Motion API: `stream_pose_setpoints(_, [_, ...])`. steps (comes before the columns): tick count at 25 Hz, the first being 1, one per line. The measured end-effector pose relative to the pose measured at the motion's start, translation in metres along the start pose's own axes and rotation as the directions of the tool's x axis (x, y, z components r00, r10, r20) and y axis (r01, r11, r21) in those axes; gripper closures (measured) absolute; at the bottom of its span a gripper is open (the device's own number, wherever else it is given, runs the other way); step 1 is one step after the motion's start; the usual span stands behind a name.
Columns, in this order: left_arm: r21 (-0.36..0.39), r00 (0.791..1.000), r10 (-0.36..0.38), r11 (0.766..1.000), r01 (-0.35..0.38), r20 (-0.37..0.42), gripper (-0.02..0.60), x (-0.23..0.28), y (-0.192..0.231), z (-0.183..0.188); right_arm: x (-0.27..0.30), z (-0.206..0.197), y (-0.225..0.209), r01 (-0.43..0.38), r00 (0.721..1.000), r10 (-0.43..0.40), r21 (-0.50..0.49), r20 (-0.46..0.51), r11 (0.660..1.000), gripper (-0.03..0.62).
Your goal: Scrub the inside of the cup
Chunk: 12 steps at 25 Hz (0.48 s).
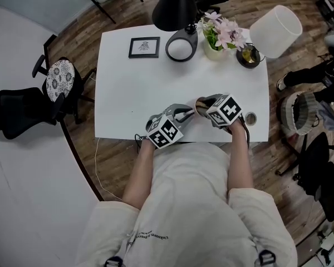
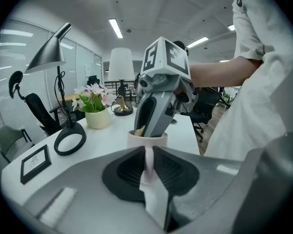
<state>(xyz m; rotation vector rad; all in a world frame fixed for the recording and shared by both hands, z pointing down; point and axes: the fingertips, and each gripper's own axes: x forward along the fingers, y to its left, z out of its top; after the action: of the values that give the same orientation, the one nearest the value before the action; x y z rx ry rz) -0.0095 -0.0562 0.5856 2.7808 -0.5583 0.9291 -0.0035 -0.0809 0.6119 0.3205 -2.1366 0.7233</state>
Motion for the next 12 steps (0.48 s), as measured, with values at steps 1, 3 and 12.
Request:
stream_pose_setpoints(1, [0.001, 1.0, -0.002, 1.0, 0.002, 0.002, 0.53, 0.001, 0.0, 0.001, -0.001, 0.0, -0.002, 0.008, 1.0, -0.008, 0.015, 0.013, 1.0, 0.488])
stream_pose_setpoints(3, [-0.001, 1.0, -0.006, 1.0, 0.006, 0.004, 0.529, 0.002, -0.002, 0.002, -0.003, 0.0, -0.008, 0.03, 0.999, -0.031, 0.04, 0.035, 0.999, 0.488])
stream_pose_setpoints(12, [-0.024, 1.0, 0.001, 1.0, -0.001, 0.01, 0.528, 0.003, -0.002, 0.001, -0.009, -0.009, -0.02, 0.154, 0.987, -0.156, -0.049, -0.038, 0.987, 0.487])
